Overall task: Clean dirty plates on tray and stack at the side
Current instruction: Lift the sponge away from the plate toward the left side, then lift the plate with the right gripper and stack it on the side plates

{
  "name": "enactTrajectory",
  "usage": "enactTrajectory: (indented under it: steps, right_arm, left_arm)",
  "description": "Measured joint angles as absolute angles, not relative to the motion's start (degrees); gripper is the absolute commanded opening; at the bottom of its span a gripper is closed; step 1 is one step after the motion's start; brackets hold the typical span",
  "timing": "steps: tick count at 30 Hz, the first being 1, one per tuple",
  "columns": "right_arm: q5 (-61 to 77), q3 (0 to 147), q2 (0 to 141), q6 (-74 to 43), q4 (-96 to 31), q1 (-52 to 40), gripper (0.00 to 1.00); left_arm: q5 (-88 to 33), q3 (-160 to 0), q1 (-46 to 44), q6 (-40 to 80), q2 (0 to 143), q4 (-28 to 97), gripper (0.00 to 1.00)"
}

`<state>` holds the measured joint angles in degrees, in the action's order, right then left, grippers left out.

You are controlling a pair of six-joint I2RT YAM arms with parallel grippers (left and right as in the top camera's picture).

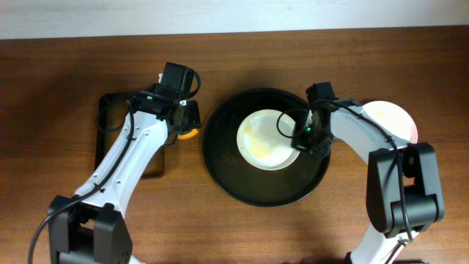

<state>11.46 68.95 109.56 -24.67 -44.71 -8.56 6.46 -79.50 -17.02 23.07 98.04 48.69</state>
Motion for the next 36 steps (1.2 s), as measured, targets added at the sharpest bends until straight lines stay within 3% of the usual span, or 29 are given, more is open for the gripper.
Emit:
enactTrajectory:
  steps: [8,14,20,22,23,26,27,29,36]
  right_arm:
    - [-12.2,73.6,90.8,-21.2,-52.5,-8.2,0.04]
    - [-27.2,73.6,86.9,-16.1,-53.9,-8.5,0.04]
    - [-39.3,73.6,86.2,-15.9,-54.3,-17.8,0.04]
    - [-37.0,73.6,86.2,-20.9,-56.5,-17.6,0.15]
    - [-34.4,73.6,86.1,-22.4,-56.8,-16.9,0.26]
    - [-24.0,73.6,86.1,-25.8,-57.4,-11.8,0.38]
    - [-20.4,73.6,86.1,-26.4,-58.0,-9.0,0.54]
    - [-13.1,73.7,86.1,-26.9,-60.0,-2.3,0.98]
    - [7.8,70.9,85.8,-27.3,-67.3,19.6,0.99]
  left_arm:
    - [6.5,-79.5,-17.0,23.1,98.0,48.7,0.00]
    - [6.5,-79.5,-17.0,23.1,98.0,48.7,0.00]
    - [6.5,-79.5,-17.0,23.1,98.0,48.7,0.00]
    - [6.5,-79.5,-17.0,23.1,98.0,48.7,0.00]
    - [6.5,-79.5,-17.0,23.1,98.0,48.7,0.00]
    - [6.5,-79.5,-17.0,23.1,98.0,48.7,0.00]
    - [6.5,-79.5,-17.0,23.1,98.0,48.7,0.00]
    - [6.5,-79.5,-17.0,23.1,98.0,48.7,0.00]
    - [6.5,-79.5,-17.0,23.1,98.0,48.7,0.00]
